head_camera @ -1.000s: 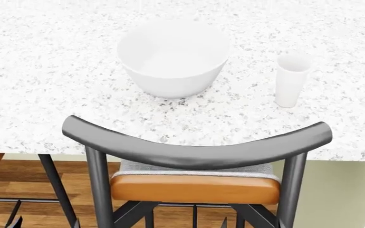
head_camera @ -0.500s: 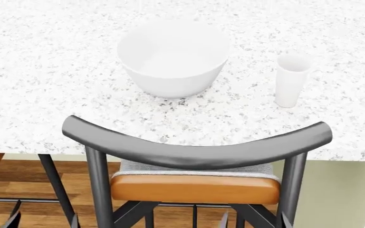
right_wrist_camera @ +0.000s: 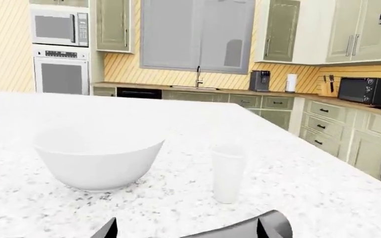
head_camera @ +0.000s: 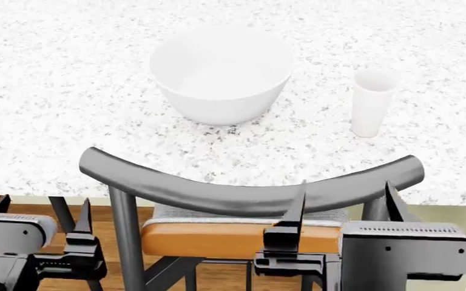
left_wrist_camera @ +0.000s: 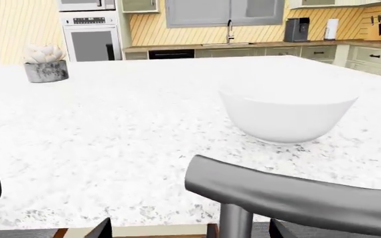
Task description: Place the cup inside the bowl on the dining table and move the bowl to any counter.
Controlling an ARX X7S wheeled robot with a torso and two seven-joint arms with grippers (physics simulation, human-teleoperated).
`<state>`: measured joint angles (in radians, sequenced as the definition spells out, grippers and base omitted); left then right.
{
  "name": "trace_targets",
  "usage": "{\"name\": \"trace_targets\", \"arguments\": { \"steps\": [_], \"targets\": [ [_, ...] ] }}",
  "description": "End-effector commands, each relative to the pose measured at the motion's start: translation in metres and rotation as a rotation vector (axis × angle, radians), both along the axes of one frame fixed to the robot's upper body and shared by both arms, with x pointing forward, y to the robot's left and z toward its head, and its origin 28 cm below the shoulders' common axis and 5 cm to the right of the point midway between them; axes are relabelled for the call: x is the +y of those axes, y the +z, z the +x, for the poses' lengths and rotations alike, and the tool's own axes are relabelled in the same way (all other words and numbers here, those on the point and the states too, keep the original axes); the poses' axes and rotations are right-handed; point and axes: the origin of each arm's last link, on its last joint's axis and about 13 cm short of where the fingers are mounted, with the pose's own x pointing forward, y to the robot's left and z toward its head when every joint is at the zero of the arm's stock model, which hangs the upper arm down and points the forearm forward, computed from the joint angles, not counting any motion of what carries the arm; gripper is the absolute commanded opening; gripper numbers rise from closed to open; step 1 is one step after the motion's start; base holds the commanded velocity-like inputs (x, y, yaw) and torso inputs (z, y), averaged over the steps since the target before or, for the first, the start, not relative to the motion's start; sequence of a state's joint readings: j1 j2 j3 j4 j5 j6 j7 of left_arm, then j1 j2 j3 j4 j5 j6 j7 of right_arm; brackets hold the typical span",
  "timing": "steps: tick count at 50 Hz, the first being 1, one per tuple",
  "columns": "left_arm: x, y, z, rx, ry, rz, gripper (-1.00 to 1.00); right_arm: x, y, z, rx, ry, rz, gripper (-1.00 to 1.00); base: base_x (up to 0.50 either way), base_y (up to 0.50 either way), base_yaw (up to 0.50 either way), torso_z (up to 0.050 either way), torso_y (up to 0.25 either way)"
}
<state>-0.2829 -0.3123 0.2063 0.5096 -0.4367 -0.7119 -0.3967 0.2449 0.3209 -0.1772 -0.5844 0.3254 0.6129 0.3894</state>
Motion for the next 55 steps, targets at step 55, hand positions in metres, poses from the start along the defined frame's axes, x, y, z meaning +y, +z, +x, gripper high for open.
{"name": "trace_targets", "arguments": {
  "steps": [55],
  "targets": [
    [0.066,0.131,0.032,0.028,0.007,0.073,1.0,-0.07,0.122,0.031,0.045,0.005,-0.042,1.0,0.27,0.01,0.0,0.0,0.0]
  ]
}}
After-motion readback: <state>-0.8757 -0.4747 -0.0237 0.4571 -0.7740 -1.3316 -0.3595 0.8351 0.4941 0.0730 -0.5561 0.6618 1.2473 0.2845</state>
